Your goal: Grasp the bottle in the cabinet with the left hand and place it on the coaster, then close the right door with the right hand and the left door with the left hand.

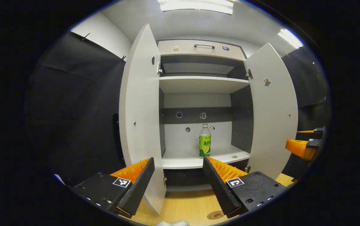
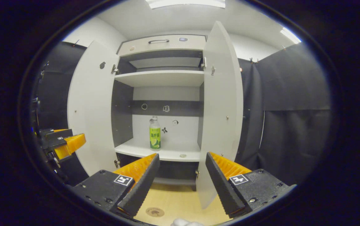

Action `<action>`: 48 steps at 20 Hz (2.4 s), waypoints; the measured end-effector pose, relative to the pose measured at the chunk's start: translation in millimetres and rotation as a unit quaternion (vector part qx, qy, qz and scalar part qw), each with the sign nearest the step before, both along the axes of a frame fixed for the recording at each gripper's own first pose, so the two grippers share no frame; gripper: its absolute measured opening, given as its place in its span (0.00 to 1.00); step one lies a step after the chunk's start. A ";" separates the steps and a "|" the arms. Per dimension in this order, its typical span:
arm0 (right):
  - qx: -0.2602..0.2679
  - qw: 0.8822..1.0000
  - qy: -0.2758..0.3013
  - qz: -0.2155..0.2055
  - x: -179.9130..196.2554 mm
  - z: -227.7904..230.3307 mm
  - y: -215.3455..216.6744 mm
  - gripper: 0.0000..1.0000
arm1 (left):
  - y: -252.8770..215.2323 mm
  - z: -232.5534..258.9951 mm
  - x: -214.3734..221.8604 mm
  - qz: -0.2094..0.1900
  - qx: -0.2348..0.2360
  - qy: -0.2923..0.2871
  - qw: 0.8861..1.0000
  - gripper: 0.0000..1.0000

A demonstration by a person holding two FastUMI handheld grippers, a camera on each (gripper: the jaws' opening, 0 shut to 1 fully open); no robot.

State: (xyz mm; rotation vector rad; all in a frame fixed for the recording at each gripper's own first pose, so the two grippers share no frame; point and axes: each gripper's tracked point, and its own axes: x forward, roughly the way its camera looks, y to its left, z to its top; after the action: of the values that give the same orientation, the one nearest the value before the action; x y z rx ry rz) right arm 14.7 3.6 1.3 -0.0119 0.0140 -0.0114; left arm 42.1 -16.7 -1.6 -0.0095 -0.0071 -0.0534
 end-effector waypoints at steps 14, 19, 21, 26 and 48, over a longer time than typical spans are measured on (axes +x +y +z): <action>-0.015 1.000 0.012 -0.015 -8.7 17.2 11.5 0.97 | -74.4 15.7 183.8 -0.057 -0.020 -0.035 0.998 0.95; -0.027 0.999 0.033 -0.016 -9.7 13.6 14.5 0.97 | -102.5 3.7 263.2 -0.046 -0.023 -0.035 0.998 0.95; -0.031 0.998 0.041 -0.019 -9.5 9.0 13.6 0.97 | -110.5 -9.4 289.9 -0.039 -0.033 -0.023 0.998 0.95; -0.040 0.997 0.057 -0.029 -9.0 0.3 4.4 0.95 | -128.9 -39.7 339.4 -0.026 -0.026 -0.005 0.999 0.95; -0.015 0.997 0.061 -0.042 -39.4 -11.8 -31.0 0.95 | -123.2 -48.1 194.8 -0.087 -0.031 -0.013 0.996 0.74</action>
State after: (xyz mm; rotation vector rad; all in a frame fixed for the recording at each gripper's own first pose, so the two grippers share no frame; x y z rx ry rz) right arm -24.7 -27.3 -10.5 -0.0416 0.1363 -0.0944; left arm 236.9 -139.9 -49.7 -0.0721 -0.0343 -0.2265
